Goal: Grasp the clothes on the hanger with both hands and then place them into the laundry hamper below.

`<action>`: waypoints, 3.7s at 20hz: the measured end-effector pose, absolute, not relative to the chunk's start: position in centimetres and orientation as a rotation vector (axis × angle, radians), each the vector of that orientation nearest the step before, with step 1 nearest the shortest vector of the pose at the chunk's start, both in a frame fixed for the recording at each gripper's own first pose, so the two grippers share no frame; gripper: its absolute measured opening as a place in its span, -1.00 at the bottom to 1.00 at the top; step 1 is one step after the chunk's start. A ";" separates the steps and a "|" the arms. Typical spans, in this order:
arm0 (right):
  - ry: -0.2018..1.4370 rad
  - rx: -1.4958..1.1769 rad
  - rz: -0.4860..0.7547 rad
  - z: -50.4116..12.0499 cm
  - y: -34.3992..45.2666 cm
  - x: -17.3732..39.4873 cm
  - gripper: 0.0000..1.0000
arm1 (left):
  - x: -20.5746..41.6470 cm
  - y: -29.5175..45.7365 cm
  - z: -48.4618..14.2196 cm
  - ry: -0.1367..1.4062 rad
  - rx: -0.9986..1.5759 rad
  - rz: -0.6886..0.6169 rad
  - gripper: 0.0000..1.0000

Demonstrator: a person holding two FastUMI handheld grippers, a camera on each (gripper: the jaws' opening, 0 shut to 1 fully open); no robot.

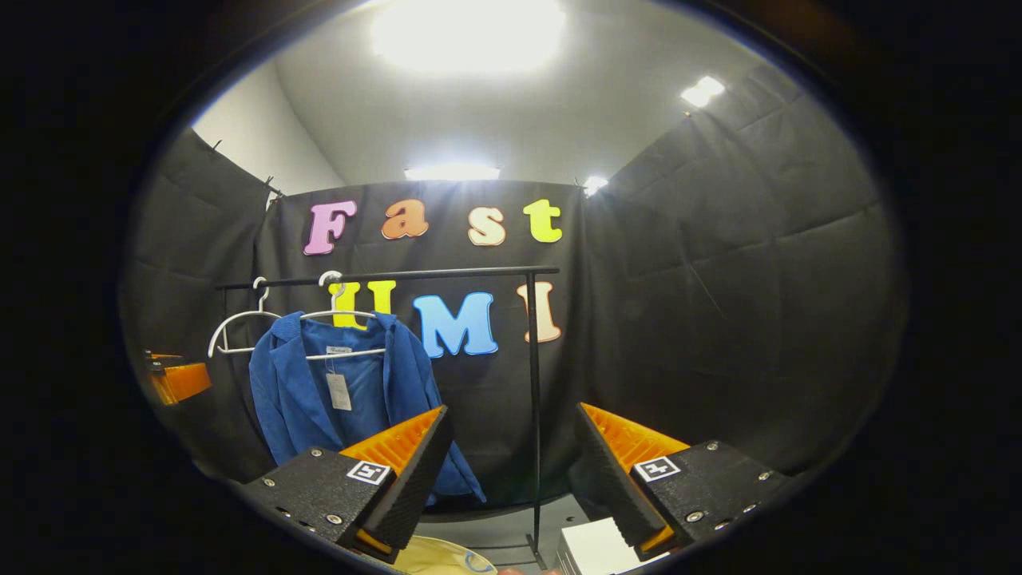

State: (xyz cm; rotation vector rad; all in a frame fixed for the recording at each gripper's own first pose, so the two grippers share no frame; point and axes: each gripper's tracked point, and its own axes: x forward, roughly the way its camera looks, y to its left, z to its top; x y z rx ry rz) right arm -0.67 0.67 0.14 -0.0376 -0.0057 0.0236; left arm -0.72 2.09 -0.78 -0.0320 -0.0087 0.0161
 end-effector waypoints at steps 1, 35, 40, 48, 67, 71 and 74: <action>-0.005 -0.045 0.035 0.2 1.1 -0.9 0.89 | -0.7 2.2 -0.8 -0.011 -0.037 0.017 0.82; 0.337 0.206 0.481 -9.8 23.4 27.5 0.90 | 23.3 4.9 -8.4 0.160 -0.261 0.353 0.82; 0.333 0.223 0.486 -11.1 25.4 31.0 0.82 | 26.3 6.1 -9.7 0.180 -0.255 0.416 0.82; 0.340 0.210 0.458 -13.3 26.7 35.4 0.89 | 28.7 7.7 -10.8 0.199 -0.162 0.510 0.82; 0.314 0.298 0.494 -10.8 22.9 38.3 -0.99 | 23.4 8.2 -7.7 0.128 -0.204 0.440 -0.88; 0.250 0.299 0.460 -9.1 21.1 38.5 -0.99 | 21.9 8.4 -6.0 0.119 -0.166 0.445 -0.91; 0.211 0.311 0.450 -8.2 20.9 39.2 -0.99 | 21.2 8.3 -4.9 0.114 -0.166 0.453 -0.89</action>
